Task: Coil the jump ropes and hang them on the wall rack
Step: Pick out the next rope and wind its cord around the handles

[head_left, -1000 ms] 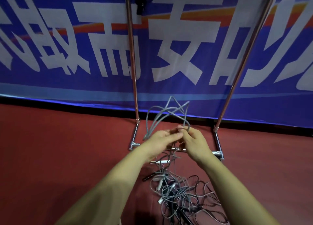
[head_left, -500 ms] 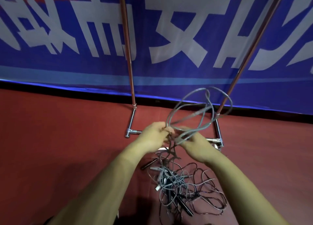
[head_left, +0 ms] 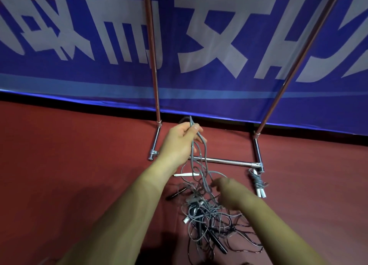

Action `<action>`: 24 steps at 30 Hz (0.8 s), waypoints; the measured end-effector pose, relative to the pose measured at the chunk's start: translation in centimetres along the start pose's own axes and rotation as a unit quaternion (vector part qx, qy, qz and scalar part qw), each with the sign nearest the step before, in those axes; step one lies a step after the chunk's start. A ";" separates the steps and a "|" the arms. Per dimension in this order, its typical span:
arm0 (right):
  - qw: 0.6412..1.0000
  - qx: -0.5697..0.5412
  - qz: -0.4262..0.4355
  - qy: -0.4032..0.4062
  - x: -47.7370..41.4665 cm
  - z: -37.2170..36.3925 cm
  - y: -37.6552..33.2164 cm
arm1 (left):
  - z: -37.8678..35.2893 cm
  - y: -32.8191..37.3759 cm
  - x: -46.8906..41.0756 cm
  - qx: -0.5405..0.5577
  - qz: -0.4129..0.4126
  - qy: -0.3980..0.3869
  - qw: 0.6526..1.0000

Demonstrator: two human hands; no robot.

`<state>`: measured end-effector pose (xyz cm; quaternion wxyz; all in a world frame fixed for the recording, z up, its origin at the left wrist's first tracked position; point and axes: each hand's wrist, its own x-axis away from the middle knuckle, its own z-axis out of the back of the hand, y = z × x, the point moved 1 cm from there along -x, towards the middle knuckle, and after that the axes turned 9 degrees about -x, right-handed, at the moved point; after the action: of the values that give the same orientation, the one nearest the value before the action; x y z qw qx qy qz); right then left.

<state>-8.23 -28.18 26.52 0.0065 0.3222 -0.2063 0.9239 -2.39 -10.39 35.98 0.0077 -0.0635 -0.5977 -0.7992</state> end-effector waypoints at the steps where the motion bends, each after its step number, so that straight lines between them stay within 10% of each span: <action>1: 0.999 -0.014 0.020 0.042 0.1 0.7 -0.6 | -0.1 0.1 0.0 0.005 0.001 -0.005 1.000; 7: 0.948 -0.188 0.172 0.189 2.1 3.3 -4.5 | -0.4 1.0 0.5 0.032 0.000 -0.012 0.999; 24: 0.981 0.080 -0.078 -0.157 -0.9 -1.3 1.8 | -0.8 1.7 1.3 0.118 -0.003 0.014 0.993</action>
<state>-8.53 -29.25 24.38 0.0206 0.4777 -0.1048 0.8720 -3.61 -11.59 37.55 0.0214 -0.0496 -0.6881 -0.7236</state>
